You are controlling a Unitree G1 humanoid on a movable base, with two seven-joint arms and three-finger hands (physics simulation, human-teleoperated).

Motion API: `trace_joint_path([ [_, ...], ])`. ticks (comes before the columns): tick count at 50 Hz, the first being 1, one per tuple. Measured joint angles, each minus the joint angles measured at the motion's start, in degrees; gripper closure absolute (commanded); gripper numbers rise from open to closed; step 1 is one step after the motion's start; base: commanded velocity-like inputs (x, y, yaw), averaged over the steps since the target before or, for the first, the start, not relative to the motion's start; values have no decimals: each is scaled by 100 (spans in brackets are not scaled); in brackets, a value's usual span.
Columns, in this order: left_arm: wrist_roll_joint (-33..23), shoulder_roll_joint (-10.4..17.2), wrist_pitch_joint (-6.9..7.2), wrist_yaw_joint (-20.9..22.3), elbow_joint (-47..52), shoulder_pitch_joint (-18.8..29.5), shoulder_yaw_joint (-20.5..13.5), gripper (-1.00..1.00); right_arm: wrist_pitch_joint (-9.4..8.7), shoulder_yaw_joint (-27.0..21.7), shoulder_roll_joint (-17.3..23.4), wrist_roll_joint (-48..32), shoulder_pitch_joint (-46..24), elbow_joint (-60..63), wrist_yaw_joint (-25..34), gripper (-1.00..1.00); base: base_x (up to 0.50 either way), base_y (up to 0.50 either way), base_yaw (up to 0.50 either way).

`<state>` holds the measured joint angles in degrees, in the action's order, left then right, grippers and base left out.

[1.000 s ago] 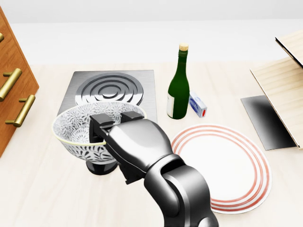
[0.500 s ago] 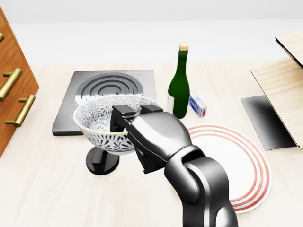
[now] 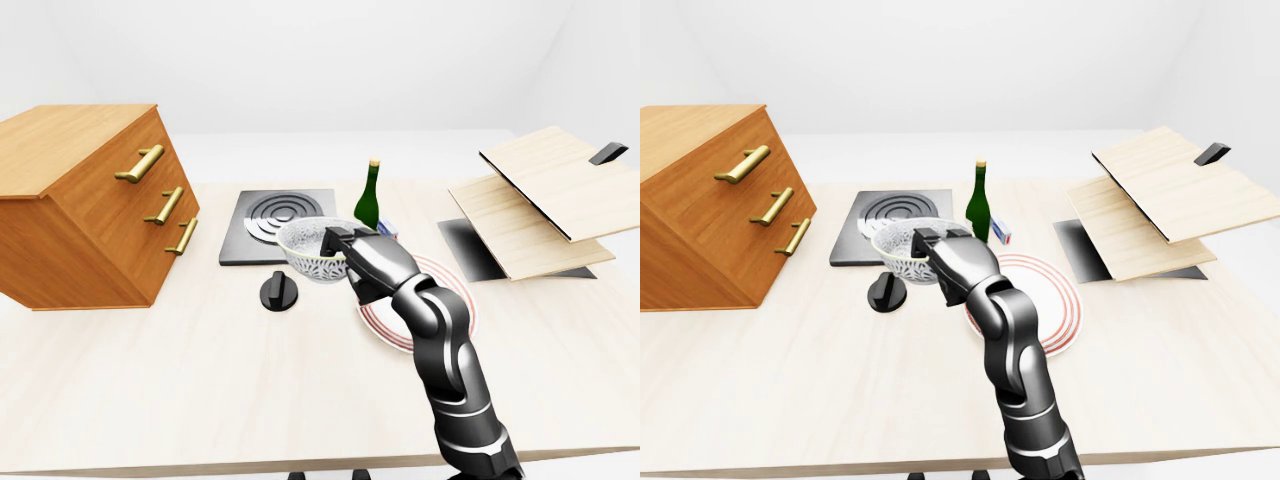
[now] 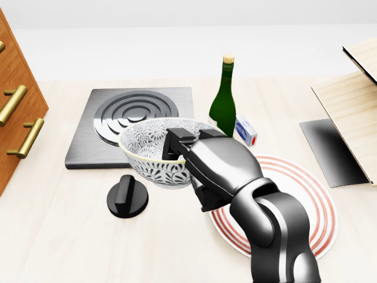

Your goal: Pick up the akita bowl and put it on the plate.

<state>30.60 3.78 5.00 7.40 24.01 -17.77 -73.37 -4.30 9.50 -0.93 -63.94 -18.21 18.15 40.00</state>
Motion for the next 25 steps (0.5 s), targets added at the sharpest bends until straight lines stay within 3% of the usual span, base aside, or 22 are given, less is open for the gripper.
trace_joint_path([
  [25, 4, 0, 0, -16, 0, -1, -1, -100, 133, -532, 545, 492, 250, -23, 0, 100, 0, 0, 0],
])
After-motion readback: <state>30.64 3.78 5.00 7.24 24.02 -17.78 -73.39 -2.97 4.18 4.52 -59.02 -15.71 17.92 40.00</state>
